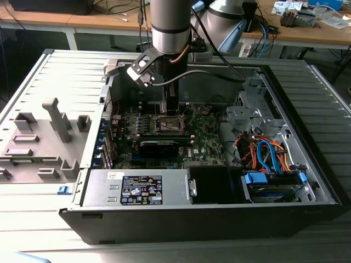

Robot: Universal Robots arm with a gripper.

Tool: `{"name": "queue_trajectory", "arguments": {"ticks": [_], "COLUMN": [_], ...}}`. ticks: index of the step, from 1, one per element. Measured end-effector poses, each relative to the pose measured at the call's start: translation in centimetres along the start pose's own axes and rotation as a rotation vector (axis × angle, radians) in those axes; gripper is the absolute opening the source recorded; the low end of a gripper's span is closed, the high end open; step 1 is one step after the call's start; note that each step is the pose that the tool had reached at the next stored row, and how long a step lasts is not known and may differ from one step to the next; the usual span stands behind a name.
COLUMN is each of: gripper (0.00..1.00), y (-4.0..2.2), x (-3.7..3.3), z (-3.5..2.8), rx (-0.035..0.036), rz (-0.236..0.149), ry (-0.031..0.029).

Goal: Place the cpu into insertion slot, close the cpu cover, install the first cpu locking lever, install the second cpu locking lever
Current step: 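Place the cpu into insertion slot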

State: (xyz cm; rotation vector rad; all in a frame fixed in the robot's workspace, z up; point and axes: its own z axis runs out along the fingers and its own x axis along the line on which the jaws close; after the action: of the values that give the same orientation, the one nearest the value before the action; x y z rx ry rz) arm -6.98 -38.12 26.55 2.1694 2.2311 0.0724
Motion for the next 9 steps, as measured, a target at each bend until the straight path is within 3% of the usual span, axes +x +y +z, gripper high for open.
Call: {"name": "queue_trajectory", "arguments": {"ticks": [9], "gripper": [0.55], "y": [-0.01], "x": [0.0], "z": [0.16], "rx": [0.0], "rz": [0.0], "ry": [0.0]}}
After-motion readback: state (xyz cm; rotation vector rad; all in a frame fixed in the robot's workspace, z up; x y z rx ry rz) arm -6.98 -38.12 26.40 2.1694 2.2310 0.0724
